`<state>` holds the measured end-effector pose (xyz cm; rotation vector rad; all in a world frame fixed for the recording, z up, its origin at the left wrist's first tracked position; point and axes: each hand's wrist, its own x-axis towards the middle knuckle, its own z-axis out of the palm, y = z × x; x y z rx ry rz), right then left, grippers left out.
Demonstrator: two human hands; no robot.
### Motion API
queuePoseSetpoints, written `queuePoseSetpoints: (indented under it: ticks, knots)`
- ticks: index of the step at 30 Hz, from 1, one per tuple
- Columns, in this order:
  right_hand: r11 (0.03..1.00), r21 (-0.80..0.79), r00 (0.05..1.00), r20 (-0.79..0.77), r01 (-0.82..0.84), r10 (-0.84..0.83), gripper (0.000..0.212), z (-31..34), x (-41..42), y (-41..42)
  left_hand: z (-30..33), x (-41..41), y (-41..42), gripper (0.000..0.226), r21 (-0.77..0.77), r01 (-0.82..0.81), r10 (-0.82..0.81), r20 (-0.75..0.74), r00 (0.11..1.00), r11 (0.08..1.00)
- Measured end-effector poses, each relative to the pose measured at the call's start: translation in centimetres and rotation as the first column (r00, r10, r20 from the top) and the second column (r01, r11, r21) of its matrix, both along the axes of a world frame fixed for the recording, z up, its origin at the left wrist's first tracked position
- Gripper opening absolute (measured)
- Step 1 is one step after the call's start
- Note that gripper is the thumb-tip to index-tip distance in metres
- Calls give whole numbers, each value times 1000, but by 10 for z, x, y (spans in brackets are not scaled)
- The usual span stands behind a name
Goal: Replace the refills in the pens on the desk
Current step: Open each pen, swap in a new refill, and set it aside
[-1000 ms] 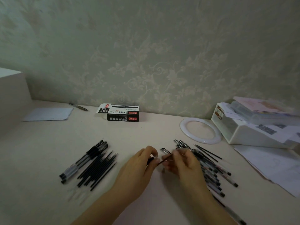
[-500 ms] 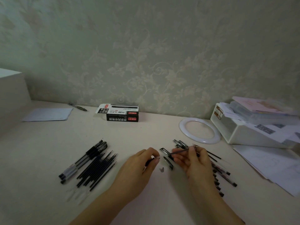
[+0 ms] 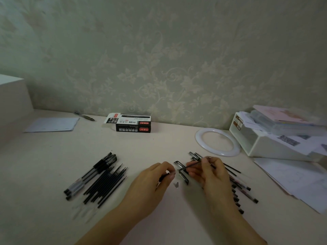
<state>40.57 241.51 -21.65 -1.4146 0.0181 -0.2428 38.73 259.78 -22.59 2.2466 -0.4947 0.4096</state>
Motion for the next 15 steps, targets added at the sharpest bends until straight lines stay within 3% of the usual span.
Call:
queuePoseSetpoints:
  ticks: [3, 6, 10, 13, 15]
  knots:
    - [960, -268, 996, 24, -78, 87, 13, 2, -4, 4, 0, 0, -1, 6, -5, 8, -8, -21, 1000, 1000]
    - [830, -538, 979, 47, -144, 200, 6, 1, -9, 8, -2, 1, 0, 7, -24, 1, -1, -33, 999, 1000]
    - [686, -728, 977, 145, 0, 155, 9, 1, -11, 5, -3, 3, 2, 10, -31, -20, 19, -33, 999, 999]
    - [518, -855, 971, 101, -27, 218, 16, -2, -10, 3, -3, 3, 3, 12, -26, -32, 31, -31, 999, 999]
    - [470, -882, 964, 90, -39, 250, 13, -4, -11, 5, -4, 3, 4, 12, -13, -29, 29, -30, 999, 999]
